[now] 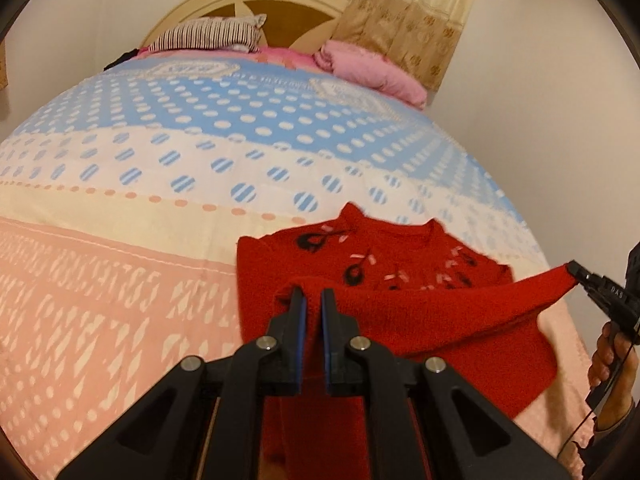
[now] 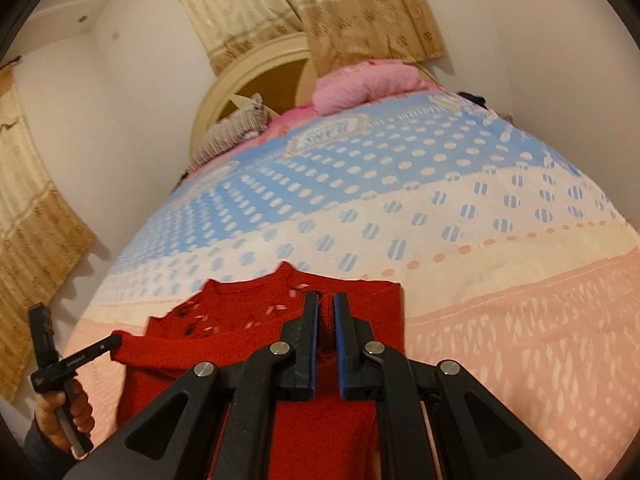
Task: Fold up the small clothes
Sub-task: 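Lift the hem with both tools and fold it onto the collar, then lay the fold down and open both tools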
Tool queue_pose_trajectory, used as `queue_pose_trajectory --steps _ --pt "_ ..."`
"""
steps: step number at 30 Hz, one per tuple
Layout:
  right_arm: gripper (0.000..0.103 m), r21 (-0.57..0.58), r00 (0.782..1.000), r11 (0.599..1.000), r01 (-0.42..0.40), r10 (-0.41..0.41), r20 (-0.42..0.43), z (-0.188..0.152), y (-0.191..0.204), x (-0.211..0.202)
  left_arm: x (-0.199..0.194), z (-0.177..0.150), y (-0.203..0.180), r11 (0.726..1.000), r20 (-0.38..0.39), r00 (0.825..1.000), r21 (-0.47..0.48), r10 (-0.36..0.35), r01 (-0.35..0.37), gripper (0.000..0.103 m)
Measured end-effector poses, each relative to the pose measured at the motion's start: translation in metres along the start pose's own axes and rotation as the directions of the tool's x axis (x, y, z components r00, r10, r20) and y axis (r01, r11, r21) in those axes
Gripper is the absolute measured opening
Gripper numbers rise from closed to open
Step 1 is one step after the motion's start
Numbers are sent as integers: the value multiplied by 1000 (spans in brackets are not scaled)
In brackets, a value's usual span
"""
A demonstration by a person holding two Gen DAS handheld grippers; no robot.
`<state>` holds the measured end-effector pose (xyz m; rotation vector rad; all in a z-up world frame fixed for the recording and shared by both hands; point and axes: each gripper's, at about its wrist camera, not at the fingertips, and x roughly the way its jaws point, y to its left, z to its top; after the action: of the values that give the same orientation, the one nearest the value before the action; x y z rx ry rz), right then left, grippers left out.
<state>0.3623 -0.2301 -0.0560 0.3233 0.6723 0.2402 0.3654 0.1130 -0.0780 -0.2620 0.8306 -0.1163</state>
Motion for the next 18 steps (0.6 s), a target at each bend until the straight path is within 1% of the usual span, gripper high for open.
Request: queue_pose_trajectory --steps 2,3,5,6,7,8,9,10,11,13,14,15,16,17,18 --pt "7 1 1000 1000 17 -17 -22 2 -3 20 13 0 0 1000 -7 1000 12 22 -21 8" --pt "7 10 999 1000 23 -23 -23 2 -5 30 17 0 3 999 -7 999 2 35 -35 10" --pt "8 1 998 999 51 -51 -28 4 -6 44 18 -1 10 999 6 999 -29 46 -46 18" --pt "13 -14 994 995 96 -97 -46 3 -5 52 16 -3 14 998 4 999 -40 51 -51 27" --pt "24 -14 992 994 113 -113 -49 1 -5 54 13 -5 18 998 4 999 -47 48 -47 32" --pt "32 -13 992 994 111 -111 -53 -2 -4 54 9 -8 22 998 10 999 -49 49 -49 45" --pt "49 -13 995 997 75 -76 -63 -7 -3 52 5 -11 24 997 22 998 -44 60 -59 59" --pt "56 -22 997 999 39 -40 -72 -14 0 50 -1 -16 27 996 38 996 -29 80 -79 65" --pt "57 -38 996 999 34 -36 -76 -19 4 48 -7 -22 29 995 45 994 -9 104 -104 70" --pt "57 -104 991 994 44 -57 -123 -32 17 48 -11 -31 30 995 42 994 23 101 -102 73" --pt "57 -128 984 991 32 -54 -167 -39 24 52 -11 -37 29 994 28 995 43 95 -96 77" --pt "57 -151 971 988 12 -47 -233 -46 31 59 -7 -40 28 993 13 995 60 101 -101 78" --pt "57 -182 950 983 2 -59 -307 -54 40 70 -2 -44 25 990 3 994 80 112 -112 78" --pt "57 -214 934 977 4 -80 -349 -59 46 79 2 -44 23 989 2 993 89 117 -116 78" --pt "57 -288 919 957 20 -131 -372 -65 58 91 6 -42 21 987 5 992 95 129 -129 78"
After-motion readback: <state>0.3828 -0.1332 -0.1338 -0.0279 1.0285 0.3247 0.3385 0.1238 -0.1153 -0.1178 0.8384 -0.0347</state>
